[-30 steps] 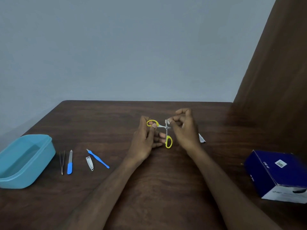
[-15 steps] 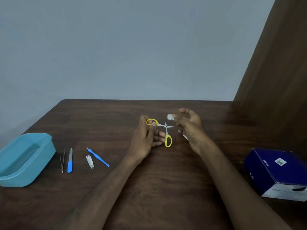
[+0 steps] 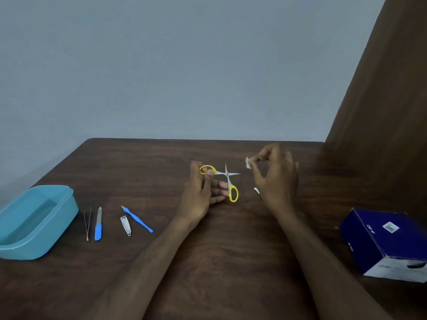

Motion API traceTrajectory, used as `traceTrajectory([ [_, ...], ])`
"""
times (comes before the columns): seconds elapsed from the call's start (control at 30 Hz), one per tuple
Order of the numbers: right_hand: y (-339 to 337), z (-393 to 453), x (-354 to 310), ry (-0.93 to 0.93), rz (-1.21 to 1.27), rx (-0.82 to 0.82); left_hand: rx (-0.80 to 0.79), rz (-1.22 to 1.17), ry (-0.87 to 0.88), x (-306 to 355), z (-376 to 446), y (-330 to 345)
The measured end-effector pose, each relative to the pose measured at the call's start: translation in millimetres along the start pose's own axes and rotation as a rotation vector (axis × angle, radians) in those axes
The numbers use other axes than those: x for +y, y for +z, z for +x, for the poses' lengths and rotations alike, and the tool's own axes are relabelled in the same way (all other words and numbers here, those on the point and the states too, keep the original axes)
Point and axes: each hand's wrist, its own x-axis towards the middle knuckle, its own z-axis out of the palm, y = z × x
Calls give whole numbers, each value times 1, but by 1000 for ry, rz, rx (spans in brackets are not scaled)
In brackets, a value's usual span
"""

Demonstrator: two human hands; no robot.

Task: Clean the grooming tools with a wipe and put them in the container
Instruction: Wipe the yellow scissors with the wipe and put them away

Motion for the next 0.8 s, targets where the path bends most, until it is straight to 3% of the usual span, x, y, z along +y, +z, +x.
traceTrajectory([
  [0.07,4,4,1,166,274,-123,-41,53,34,0,-1,1],
  [0.13,7,6,3,230,428,-390,-77,99,80,-1,-3,1],
  [0.2,6,6,6,212,473,-582,-93,123,105,-1,-5,1],
  [0.33,-6,11,20,184,493,-728,-105,132,105,1,-5,0],
  [0.43,-19,16,33,225,481,-740,-105,134,102,2,-5,-1],
  [0.53,-17,16,32,242,470,-532,-110,132,104,2,-5,0],
  [0.6,-10,14,23,229,477,-479,-122,145,118,1,-6,1],
  [0.8,-14,15,18,257,645,-783,-154,149,130,4,-8,2],
])
